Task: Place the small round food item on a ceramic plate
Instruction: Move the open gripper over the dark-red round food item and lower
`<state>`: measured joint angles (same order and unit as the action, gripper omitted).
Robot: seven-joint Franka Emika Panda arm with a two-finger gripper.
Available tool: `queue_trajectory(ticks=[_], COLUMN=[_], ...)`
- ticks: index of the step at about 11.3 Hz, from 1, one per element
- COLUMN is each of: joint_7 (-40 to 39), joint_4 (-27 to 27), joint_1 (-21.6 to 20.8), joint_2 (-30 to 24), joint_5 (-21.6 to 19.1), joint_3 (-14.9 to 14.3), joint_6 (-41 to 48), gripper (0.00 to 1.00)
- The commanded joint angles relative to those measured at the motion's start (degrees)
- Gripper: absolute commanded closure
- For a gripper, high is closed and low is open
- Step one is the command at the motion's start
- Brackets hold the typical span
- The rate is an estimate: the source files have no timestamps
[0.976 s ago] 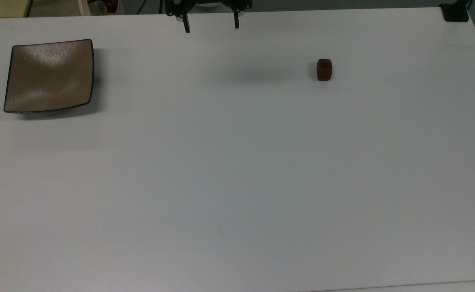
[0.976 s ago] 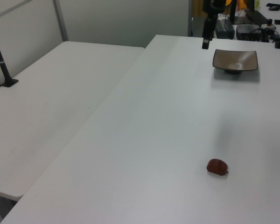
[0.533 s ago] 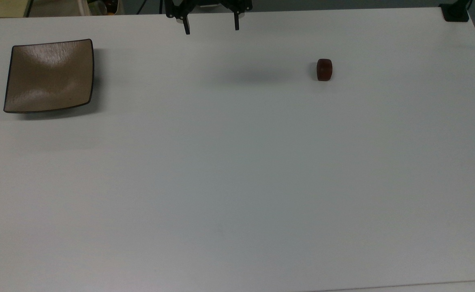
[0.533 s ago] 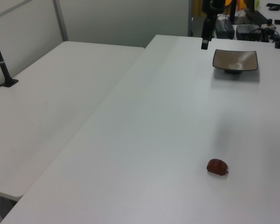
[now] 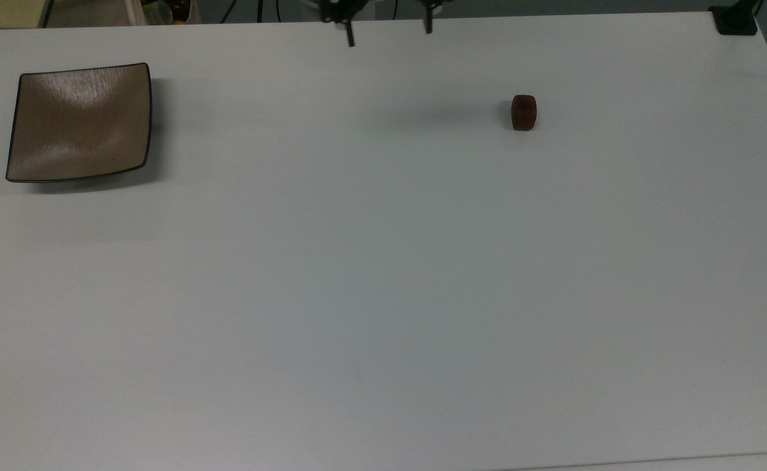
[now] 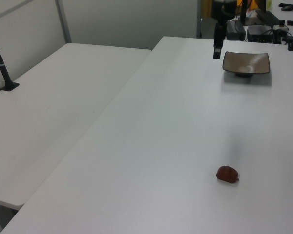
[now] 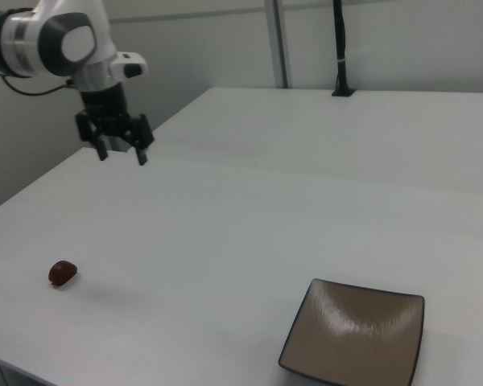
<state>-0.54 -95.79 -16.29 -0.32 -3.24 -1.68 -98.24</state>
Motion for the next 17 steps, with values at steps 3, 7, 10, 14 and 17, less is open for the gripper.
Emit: queue_trajectory(ticks=[3, 7, 10, 14, 17], joint_7=[10.10, 16.26, 24.07, 27.43, 31.38], joint_4=[-3.52, -5.89, -7.56, -13.44, -19.15], joint_1=[-0.76, -1.28, -4.44, -5.50, -6.21], joint_2=[-2.32, 0.04, 3.47, 4.01, 4.18], joint_5=[-0.89, -1.15, -1.24, -2.91, -2.91], joint_3=[10.45, 17.67, 17.94, 17.94, 18.12], joint_6=[3.23, 2.44, -0.27, -8.44, -19.15], gripper=[0.00, 0.00, 0.00, 0.00, 0.00])
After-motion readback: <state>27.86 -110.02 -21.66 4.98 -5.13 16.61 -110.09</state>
